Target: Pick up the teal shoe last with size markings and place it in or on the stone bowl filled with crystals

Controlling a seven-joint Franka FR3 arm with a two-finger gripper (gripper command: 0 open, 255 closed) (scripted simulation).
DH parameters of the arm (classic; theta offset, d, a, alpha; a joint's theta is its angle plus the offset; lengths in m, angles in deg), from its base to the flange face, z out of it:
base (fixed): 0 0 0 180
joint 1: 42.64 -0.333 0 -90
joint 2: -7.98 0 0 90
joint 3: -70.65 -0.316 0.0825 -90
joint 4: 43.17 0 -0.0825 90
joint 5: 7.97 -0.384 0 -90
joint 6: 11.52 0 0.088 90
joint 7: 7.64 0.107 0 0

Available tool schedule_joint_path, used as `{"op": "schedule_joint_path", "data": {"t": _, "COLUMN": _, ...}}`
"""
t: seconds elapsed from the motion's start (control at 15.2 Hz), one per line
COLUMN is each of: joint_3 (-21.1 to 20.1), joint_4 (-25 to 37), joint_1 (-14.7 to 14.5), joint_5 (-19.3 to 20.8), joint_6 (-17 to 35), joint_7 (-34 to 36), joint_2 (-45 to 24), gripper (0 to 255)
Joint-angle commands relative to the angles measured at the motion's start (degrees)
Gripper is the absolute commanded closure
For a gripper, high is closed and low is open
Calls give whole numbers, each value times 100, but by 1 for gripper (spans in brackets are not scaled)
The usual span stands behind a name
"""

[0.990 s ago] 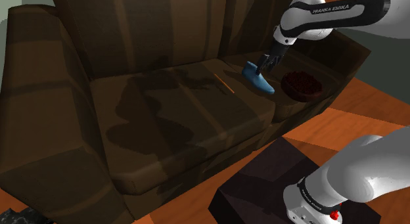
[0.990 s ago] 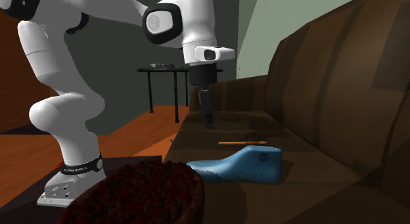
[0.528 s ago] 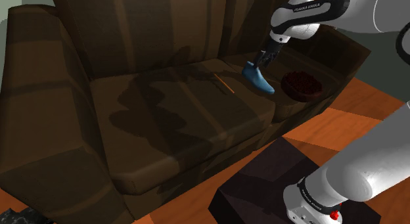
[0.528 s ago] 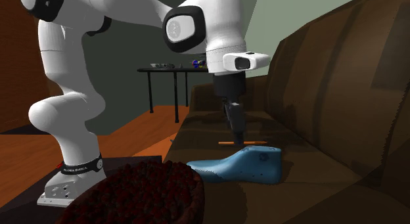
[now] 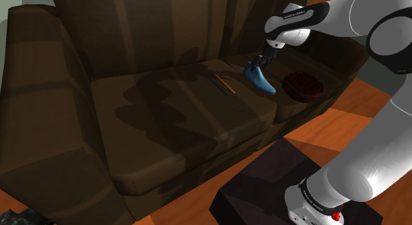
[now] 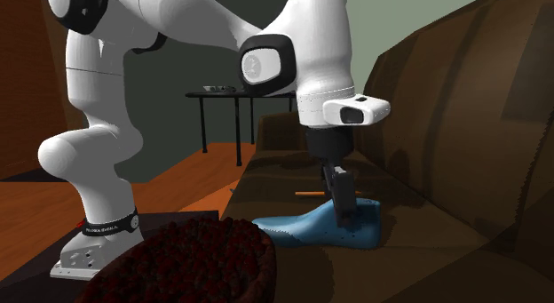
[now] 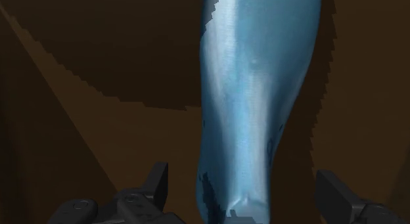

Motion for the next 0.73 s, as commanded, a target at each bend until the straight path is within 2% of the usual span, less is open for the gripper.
{"op": "schedule_joint_path", "data": {"t": 0.0, "joint_3": -14, "joint_4": -37, "joint_1": 1, "joint_5": -54, "joint_6": 122, "joint_7": -35, "joint_2": -90, "gripper": 0}}
{"op": "schedule_joint_path", "data": {"t": 0.59, "joint_3": -18, "joint_4": -50, "joint_1": 2, "joint_5": -69, "joint_6": 157, "joint_7": -45, "joint_2": -115, "gripper": 0}}
{"op": "schedule_joint_path", "data": {"t": 0.66, "joint_3": -18, "joint_4": -50, "joint_1": 2, "joint_5": -69, "joint_6": 157, "joint_7": -45, "joint_2": -115, "gripper": 255}}
